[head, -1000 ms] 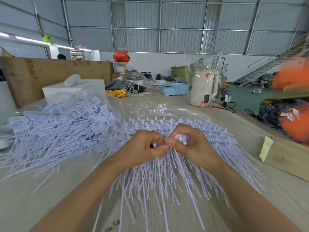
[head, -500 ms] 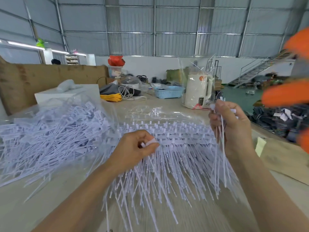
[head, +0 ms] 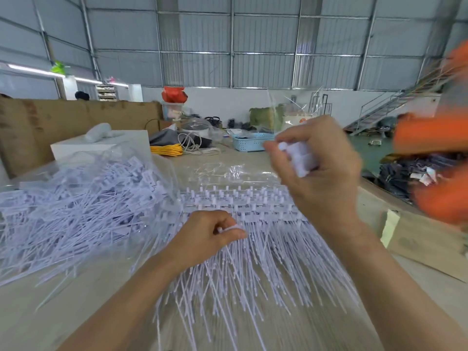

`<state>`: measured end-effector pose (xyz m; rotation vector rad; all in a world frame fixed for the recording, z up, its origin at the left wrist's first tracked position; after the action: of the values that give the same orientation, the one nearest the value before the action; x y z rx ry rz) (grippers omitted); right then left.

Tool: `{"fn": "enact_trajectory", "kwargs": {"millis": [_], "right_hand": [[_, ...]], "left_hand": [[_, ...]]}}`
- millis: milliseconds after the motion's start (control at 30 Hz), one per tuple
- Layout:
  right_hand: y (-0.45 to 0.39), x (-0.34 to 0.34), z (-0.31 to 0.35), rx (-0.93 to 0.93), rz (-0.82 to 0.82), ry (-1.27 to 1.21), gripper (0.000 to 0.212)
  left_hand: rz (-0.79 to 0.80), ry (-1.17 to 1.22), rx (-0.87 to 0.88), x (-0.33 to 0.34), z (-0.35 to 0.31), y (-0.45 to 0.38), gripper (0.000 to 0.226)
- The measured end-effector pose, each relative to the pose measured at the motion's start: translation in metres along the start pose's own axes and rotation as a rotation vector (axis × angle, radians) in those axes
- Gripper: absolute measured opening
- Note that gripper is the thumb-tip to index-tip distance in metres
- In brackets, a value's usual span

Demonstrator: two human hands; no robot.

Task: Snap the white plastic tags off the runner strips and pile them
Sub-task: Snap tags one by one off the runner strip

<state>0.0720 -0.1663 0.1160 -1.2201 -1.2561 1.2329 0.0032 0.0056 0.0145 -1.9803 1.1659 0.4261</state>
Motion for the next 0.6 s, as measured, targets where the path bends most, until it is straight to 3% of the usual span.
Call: {"fn": "enact_trajectory", "kwargs": {"millis": [67,133,200,267,300,367,400,533,600], "right_hand": [[0.008,0.014,-0.002,-0.005,0.152,0.024,0.011],[0.019,0.027,-0.006,0.060,0.297,0.007,0.010],[0.026,0.036,-0.008,0.147,0.395,-0.031,0.010],[0.029,0.045,-0.008,0.305,0.449,-0.058,0.009],[0.030,0.048,-0.009,0.436,0.467,-0.079,0.009],[0.031,0.055,-0.011,0.784,0.475,-0.259,0.010],[0.032,0.058,-0.012,0.945,0.446,-0.409,0.011],[0.035,0.061,-0.015,1.397,0.330,-0.824,0.013],[0.037,0.063,-0.015,1.463,0.305,-0.867,0.009]], "left_hand": [[-0.022,0.031,-0.011,-0.001,-0.003,0.000,0.020],[-0.024,0.049,0.008,-0.001,-0.008,0.002,0.052],[-0.041,0.081,0.021,-0.001,-0.013,0.004,0.068],[-0.053,0.116,0.009,-0.002,-0.015,0.003,0.063],[-0.057,0.122,-0.007,-0.003,-0.014,0.002,0.050],[-0.046,0.117,-0.042,-0.003,-0.010,0.001,0.019],[-0.031,0.115,-0.053,-0.003,-0.008,0.001,0.015],[-0.047,0.160,-0.125,-0.007,-0.006,0.001,0.031],[-0.156,0.155,-0.116,-0.011,-0.015,0.001,0.038]]}}
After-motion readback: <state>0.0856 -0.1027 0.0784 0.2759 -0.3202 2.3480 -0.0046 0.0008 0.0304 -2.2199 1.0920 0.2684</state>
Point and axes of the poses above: each hand's wrist, its own y-axis away from the middle knuckle, its own x-axis out of the palm, z = x × y, the point moved 1 cm from there along -y, towards the middle knuckle
